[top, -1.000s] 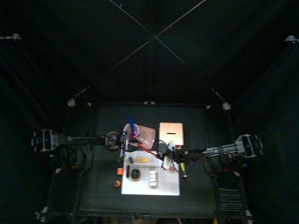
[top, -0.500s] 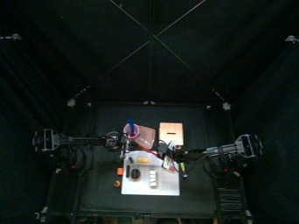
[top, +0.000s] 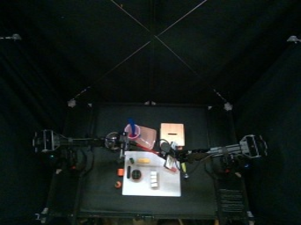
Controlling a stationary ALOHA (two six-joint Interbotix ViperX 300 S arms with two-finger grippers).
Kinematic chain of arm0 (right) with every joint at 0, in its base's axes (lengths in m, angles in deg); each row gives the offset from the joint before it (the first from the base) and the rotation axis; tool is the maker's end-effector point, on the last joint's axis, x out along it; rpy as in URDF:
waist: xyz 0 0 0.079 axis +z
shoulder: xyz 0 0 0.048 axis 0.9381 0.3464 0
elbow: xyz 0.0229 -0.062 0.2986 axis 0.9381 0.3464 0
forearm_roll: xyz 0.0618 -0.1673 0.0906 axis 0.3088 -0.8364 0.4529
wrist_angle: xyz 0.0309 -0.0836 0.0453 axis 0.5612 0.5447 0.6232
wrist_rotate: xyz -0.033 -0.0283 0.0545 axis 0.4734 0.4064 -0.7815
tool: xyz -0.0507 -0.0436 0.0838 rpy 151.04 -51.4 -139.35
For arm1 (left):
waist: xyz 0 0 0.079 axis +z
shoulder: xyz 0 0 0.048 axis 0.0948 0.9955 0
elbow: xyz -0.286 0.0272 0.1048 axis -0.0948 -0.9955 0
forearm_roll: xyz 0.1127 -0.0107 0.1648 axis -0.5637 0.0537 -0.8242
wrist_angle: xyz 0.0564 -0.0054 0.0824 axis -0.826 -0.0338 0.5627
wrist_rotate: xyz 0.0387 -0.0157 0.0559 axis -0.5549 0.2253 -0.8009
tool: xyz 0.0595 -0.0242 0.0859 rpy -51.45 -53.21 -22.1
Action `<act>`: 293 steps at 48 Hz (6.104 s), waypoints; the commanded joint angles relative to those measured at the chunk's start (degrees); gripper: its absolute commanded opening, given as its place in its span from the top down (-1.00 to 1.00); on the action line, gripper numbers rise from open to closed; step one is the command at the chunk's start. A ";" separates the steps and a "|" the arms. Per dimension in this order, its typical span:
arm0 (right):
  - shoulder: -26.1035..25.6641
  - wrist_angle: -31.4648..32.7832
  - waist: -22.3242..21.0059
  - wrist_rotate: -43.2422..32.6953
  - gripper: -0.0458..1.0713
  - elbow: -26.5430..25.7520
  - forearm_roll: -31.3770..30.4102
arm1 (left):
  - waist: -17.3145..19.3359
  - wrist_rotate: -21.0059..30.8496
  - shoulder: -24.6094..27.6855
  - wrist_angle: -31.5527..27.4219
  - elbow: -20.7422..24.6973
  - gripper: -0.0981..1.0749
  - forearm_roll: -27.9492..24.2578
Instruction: Cut the white sushi roll
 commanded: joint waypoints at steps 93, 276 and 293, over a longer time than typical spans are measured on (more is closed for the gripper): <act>-12.22 -1.93 -9.32 -2.81 -0.57 -0.70 -12.04 | 0.79 -9.76 -1.49 15.91 -5.71 0.27 16.88; -15.91 -2.81 7.12 -2.99 0.56 7.56 -0.18 | -18.02 -9.84 -5.01 -24.79 4.57 -0.63 14.77; -15.21 -2.99 7.29 -3.08 0.56 8.00 -0.18 | -18.81 -9.93 0.09 -23.47 7.73 -0.44 14.68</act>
